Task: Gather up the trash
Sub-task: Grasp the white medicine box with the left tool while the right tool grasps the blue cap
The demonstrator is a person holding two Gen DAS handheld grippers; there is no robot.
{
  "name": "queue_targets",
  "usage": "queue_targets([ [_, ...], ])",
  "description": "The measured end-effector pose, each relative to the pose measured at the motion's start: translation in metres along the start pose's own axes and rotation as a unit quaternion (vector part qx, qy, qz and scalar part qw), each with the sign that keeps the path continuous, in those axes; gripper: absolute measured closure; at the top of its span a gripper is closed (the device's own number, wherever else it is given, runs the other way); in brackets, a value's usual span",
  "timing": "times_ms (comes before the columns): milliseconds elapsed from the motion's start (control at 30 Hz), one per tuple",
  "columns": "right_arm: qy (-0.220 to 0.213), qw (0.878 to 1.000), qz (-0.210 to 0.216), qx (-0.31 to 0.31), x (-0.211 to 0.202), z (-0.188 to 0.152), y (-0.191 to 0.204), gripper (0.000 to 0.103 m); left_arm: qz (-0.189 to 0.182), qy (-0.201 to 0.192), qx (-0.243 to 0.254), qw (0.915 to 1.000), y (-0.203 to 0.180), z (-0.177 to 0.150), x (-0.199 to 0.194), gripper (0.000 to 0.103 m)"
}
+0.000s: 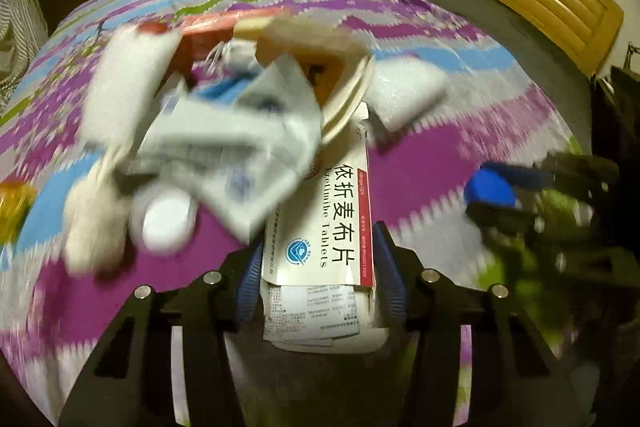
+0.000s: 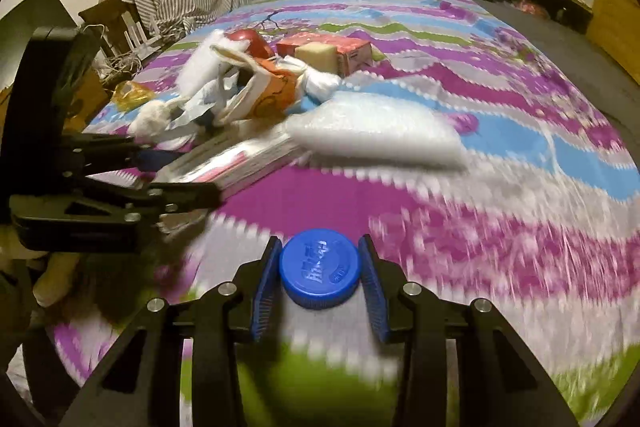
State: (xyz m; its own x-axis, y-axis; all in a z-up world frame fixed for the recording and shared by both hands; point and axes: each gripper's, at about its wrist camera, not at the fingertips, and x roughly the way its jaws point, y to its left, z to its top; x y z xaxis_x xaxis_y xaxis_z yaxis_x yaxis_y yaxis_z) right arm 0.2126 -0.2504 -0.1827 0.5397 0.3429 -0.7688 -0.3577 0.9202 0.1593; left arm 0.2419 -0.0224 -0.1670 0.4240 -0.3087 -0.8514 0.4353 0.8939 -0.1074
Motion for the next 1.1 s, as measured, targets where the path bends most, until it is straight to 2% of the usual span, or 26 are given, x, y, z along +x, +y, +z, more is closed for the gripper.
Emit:
queue_targets([
  [133, 0.000, 1.000, -0.006, -0.005, -0.013, -0.018, 0.004, 0.062, 0.000, -0.004, -0.008, 1.0000, 0.000, -0.034, -0.023, 0.048],
  [167, 0.001, 1.000, -0.007, -0.006, -0.014, -0.020, 0.004, 0.062, 0.006, -0.006, -0.004, 1.0000, -0.002, -0.036, -0.024, 0.047],
  [233, 0.002, 1.000, -0.012, -0.006, -0.013, -0.019, 0.005, 0.062, 0.031, -0.005, 0.012, 0.9994, -0.009, -0.031, -0.019, 0.036],
  [300, 0.002, 1.000, -0.019, -0.011, -0.012, -0.017, 0.008, 0.062, 0.042, -0.012, 0.014, 0.9989, -0.012, -0.022, -0.016, 0.034],
  [367, 0.004, 0.999, -0.028, -0.015, -0.009, -0.016, 0.010, 0.062, 0.043, -0.012, 0.005, 0.9990, -0.011, -0.014, -0.011, 0.034],
  [433, 0.003, 0.999, -0.037, -0.017, -0.009, -0.018, 0.013, 0.062, 0.044, -0.001, -0.003, 0.9990, -0.011, -0.014, -0.004, 0.045],
  [533, -0.005, 0.999, -0.045, -0.014, -0.009, -0.020, 0.013, 0.062, 0.053, -0.011, -0.002, 0.9985, -0.014, -0.023, -0.009, 0.050],
  [667, -0.031, 0.998, -0.046, 0.003, -0.018, -0.024, 0.017, 0.062, 0.057, -0.030, -0.017, 0.9978, -0.015, -0.037, -0.026, 0.052],
  [767, -0.058, 0.997, -0.042, 0.012, -0.031, -0.022, 0.026, 0.062, 0.068, -0.060, -0.027, 0.9955, -0.017, -0.053, -0.052, 0.052],
  [833, -0.089, 0.995, -0.041, 0.012, -0.047, -0.019, 0.040, 0.062, 0.084, -0.090, -0.039, 0.9916, -0.017, -0.061, -0.075, 0.052],
  [967, -0.147, 0.988, -0.042, 0.007, -0.077, -0.010, 0.067, 0.062, 0.124, -0.156, -0.063, 0.9779, -0.014, -0.069, -0.121, 0.052],
  [1100, -0.213, 0.976, -0.052, -0.003, -0.115, 0.000, 0.091, 0.062, 0.174, -0.227, -0.083, 0.9546, -0.016, -0.077, -0.167, 0.052],
])
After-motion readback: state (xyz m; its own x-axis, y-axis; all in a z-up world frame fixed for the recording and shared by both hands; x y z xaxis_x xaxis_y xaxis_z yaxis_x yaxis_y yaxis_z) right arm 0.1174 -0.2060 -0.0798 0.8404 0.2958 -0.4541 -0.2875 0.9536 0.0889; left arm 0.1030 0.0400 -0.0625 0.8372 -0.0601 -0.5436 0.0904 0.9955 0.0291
